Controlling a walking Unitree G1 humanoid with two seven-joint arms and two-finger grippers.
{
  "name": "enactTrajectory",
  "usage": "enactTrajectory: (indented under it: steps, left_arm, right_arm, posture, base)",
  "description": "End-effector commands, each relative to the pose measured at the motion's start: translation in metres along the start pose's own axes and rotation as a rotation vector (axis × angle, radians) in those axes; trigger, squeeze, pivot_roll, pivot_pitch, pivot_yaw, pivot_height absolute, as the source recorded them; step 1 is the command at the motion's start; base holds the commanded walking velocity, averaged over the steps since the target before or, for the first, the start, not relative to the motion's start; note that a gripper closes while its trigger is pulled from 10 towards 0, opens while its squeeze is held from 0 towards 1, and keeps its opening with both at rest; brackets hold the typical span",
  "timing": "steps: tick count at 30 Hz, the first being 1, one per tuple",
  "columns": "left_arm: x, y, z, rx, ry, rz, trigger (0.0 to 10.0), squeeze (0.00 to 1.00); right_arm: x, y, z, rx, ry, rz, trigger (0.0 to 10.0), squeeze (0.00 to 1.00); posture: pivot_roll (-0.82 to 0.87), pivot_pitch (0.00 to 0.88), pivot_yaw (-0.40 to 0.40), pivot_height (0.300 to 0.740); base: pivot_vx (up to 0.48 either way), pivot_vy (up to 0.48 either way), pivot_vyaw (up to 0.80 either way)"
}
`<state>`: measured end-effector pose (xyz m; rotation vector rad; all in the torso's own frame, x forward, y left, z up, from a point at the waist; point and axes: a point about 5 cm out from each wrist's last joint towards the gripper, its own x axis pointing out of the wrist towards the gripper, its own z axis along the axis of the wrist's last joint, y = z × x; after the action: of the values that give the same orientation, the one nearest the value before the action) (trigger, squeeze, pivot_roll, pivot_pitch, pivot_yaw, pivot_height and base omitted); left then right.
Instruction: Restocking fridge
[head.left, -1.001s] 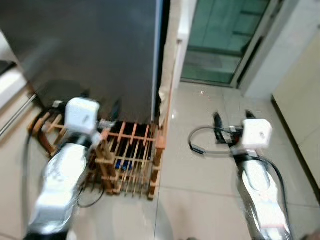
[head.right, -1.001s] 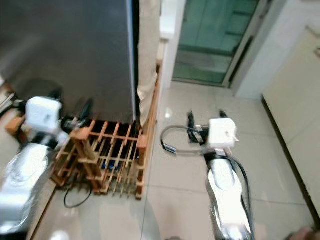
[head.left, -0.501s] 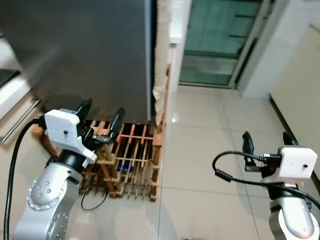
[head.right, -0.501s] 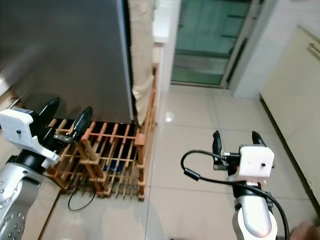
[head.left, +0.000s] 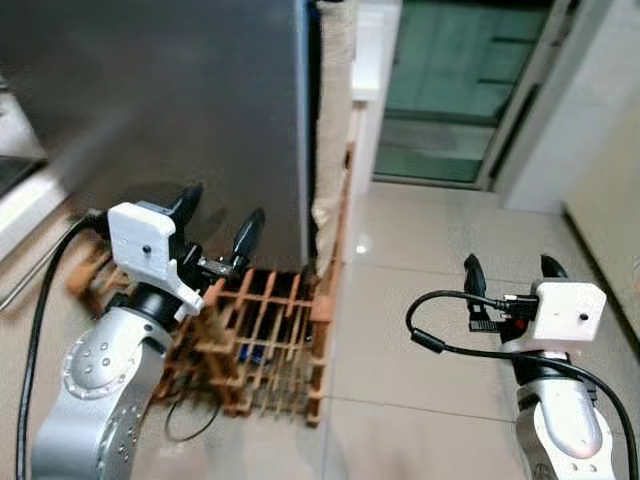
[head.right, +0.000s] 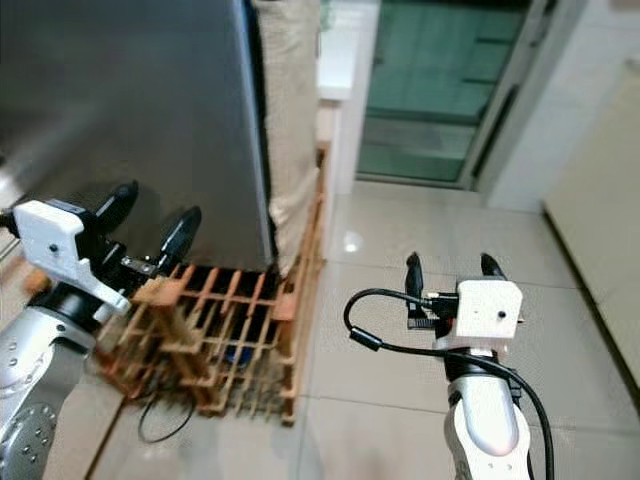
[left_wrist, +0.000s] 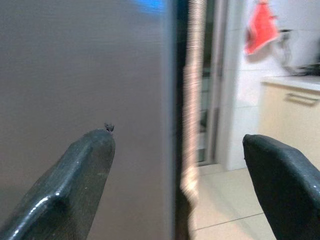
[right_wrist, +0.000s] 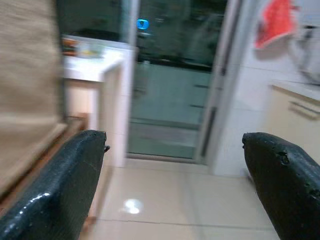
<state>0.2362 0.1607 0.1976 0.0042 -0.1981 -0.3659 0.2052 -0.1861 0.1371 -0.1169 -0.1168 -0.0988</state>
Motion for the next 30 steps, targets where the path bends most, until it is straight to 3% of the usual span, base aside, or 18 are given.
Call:
enactTrajectory:
  steps: [1, 6, 12, 14, 19, 30]
  left_arm:
    - [0.003, -0.006, 0.001, -0.017, -0.009, -0.02, 10.0, 0.0]
    - [0.004, 0.004, 0.001, -0.001, -0.01, 0.008, 10.0, 0.0]
    - [0.02, 0.018, -0.003, 0.007, 0.036, -0.009, 10.0, 0.0]
    - [0.027, 0.023, -0.008, 0.075, 0.064, 0.037, 10.0, 0.0]
    - [0.023, 0.02, -0.006, -0.017, 0.018, 0.051, 10.0, 0.0]
    - [0.023, 0.003, -0.006, -0.04, -0.006, -0.008, 10.0, 0.0]
  right_arm:
    - [0.005, -0.002, -0.002, -0.018, 0.013, 0.004, 10.0, 0.0]
    - [0.018, 0.002, -0.001, -0.017, -0.008, 0.02, 10.0, 0.0]
    - [0.023, 0.004, -0.006, -0.007, 0.006, 0.033, 10.0, 0.0]
    - [0.028, 0.007, -0.007, -0.004, 0.004, 0.042, 10.0, 0.0]
    - [0.032, 0.006, -0.005, -0.009, -0.01, 0.039, 10.0, 0.0]
    - [0.032, 0.006, -0.01, -0.015, 0.004, 0.053, 10.0, 0.0]
  posture:
    - [-0.02, 0.0, 0.018, 0.74]
    - [-0.02, 0.0, 0.017, 0.74]
    - [-0.01, 0.0, 0.016, 0.74]
    - [-0.01, 0.0, 0.016, 0.74]
    - [-0.03, 0.0, 0.036, 0.74]
    - [-0.03, 0.0, 0.02, 0.74]
  base:
    - [0.461, 0.0, 0.0]
    - [0.096, 0.0, 0.0]
    - [0.0, 0.0, 0.0]
    - [0.0, 0.0, 0.0]
    - [0.0, -0.096, 0.0]
    - [0.0, -0.455, 0.0]
